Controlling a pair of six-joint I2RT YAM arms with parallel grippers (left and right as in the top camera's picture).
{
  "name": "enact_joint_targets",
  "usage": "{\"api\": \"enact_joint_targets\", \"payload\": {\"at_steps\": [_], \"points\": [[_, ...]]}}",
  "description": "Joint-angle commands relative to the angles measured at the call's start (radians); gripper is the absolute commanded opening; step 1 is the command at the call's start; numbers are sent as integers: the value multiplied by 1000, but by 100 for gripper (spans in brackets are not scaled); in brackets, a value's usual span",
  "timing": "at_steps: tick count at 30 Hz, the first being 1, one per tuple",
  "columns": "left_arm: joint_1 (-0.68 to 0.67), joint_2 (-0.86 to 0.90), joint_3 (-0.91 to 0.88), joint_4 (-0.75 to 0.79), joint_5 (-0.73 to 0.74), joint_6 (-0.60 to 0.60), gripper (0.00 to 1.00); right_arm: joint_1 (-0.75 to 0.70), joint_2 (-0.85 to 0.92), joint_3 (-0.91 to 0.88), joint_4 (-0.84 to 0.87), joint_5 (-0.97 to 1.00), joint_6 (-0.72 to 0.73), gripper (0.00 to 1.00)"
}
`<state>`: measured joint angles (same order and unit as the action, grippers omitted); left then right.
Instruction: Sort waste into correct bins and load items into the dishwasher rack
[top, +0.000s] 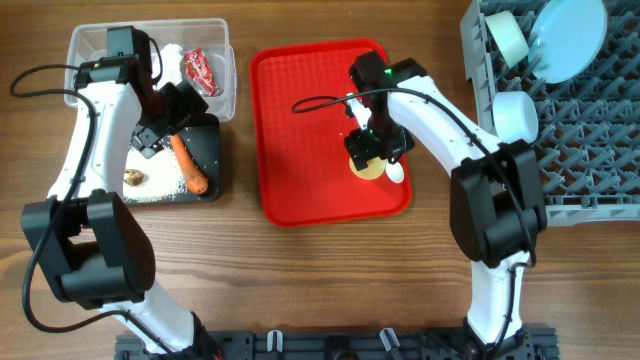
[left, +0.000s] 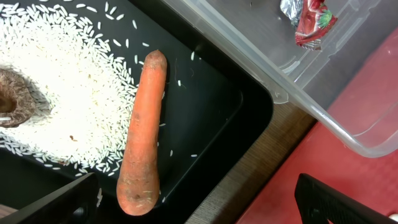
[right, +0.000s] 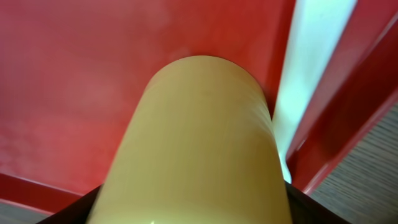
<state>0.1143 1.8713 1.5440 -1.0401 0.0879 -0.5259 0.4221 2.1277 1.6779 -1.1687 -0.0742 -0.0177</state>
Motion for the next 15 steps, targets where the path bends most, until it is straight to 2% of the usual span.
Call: {"api": "enact_joint_targets", "payload": {"at_steps": [1,7,15], "points": [[2,-27,21,0,-10,1,100,4,-60,31,15,-13,19,73],[2,-27,21,-1,-10,1,100,4,-57,29,50,-35,18,67],[2,-27,21,0,-10,1,100,4,-56,0,66,-39,18,81]]}}
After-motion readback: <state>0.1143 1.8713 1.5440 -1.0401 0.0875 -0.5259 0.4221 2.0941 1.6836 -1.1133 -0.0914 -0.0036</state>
